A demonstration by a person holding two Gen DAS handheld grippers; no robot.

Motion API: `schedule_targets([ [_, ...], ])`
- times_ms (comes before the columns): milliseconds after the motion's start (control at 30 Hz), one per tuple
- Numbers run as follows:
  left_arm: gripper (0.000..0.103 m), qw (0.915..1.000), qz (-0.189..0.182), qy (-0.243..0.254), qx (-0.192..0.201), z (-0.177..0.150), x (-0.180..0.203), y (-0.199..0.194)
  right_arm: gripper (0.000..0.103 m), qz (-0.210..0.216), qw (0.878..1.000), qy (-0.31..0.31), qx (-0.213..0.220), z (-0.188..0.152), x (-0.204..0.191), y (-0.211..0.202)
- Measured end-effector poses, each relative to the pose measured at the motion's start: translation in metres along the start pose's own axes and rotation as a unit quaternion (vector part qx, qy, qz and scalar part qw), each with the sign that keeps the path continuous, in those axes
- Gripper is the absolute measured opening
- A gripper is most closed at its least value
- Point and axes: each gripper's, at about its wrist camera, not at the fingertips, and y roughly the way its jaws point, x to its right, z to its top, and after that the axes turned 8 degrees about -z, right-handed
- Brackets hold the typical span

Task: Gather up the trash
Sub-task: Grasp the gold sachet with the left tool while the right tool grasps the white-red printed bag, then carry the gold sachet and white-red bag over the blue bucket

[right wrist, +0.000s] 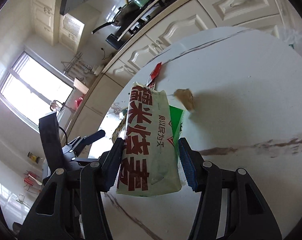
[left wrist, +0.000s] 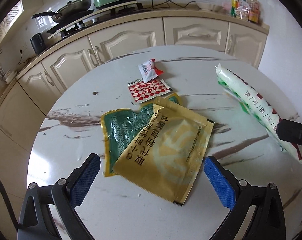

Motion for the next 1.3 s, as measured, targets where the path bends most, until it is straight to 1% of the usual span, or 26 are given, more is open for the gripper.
schedule_targets([
  [67,0.102,0.9999,0.005,0.009,0.000,0.003,0.004,0.006,0.053,-0.021,1.000,-0.011,0.005,0.001,-0.003,0.001],
  [100,0.102,0.9999,0.000,0.013,0.006,0.004,0.005,0.008,0.053,-0.020,1.000,-0.011,0.006,0.002,-0.003,0.001],
  [200,0.100,0.9998,-0.018,0.011,0.006,0.008,0.006,0.015,0.053,-0.034,0.999,-0.017,0.008,0.003,-0.006,0.003],
  [233,0.095,0.9996,-0.027,0.007,0.009,0.008,0.005,0.014,0.053,-0.038,0.999,-0.019,0.007,0.003,-0.007,0.003],
  [267,0.087,0.9992,-0.040,0.001,0.009,0.008,0.004,0.016,0.053,-0.041,0.999,-0.022,0.009,0.004,-0.009,0.004],
  [333,0.078,0.9974,-0.071,-0.014,0.005,0.005,0.002,0.017,0.053,-0.047,0.999,-0.025,0.009,0.005,-0.011,0.004],
  [367,0.072,0.9971,-0.075,-0.010,0.006,0.005,0.005,0.017,0.054,-0.051,0.998,-0.027,0.009,0.006,-0.012,0.005],
  [400,0.069,0.9971,-0.076,-0.003,0.005,0.004,0.007,0.017,0.054,-0.056,0.998,-0.030,0.010,0.005,-0.013,0.004],
  [433,0.062,0.9969,-0.078,0.002,0.004,0.004,0.011,0.018,0.053,-0.060,0.998,-0.032,0.007,0.005,-0.014,0.005],
  [500,0.061,0.9970,-0.076,0.011,0.000,0.002,0.021,0.020,0.054,-0.061,0.998,-0.033,0.007,0.005,-0.015,0.007],
  [533,0.060,0.9969,-0.078,0.012,-0.001,0.002,0.020,0.020,0.054,-0.065,0.997,-0.036,0.004,0.005,-0.016,0.008],
  [700,0.053,0.9973,-0.073,-0.001,0.006,-0.005,0.024,0.021,0.054,-0.095,0.994,-0.061,0.002,0.002,-0.030,0.011],
  [733,0.050,0.9969,-0.078,-0.002,0.005,0.000,0.018,0.019,0.054,-0.096,0.993,-0.064,0.001,0.001,-0.033,0.012],
  [967,0.038,0.9934,-0.108,-0.035,0.015,-0.016,-0.001,-0.017,0.054,-0.098,0.992,-0.083,-0.004,-0.003,-0.045,0.010],
  [1100,0.035,0.9920,-0.114,-0.050,0.024,-0.031,-0.020,-0.039,0.054,-0.102,0.990,-0.098,-0.001,-0.007,-0.057,0.007],
  [1167,0.035,0.9901,-0.123,-0.060,0.029,-0.039,-0.028,-0.052,0.054,-0.101,0.990,-0.103,-0.002,-0.011,-0.060,0.005],
  [1300,0.035,0.9885,-0.125,-0.072,0.045,-0.050,-0.055,-0.092,0.054,-0.096,0.989,-0.116,-0.002,-0.018,-0.076,0.002],
])
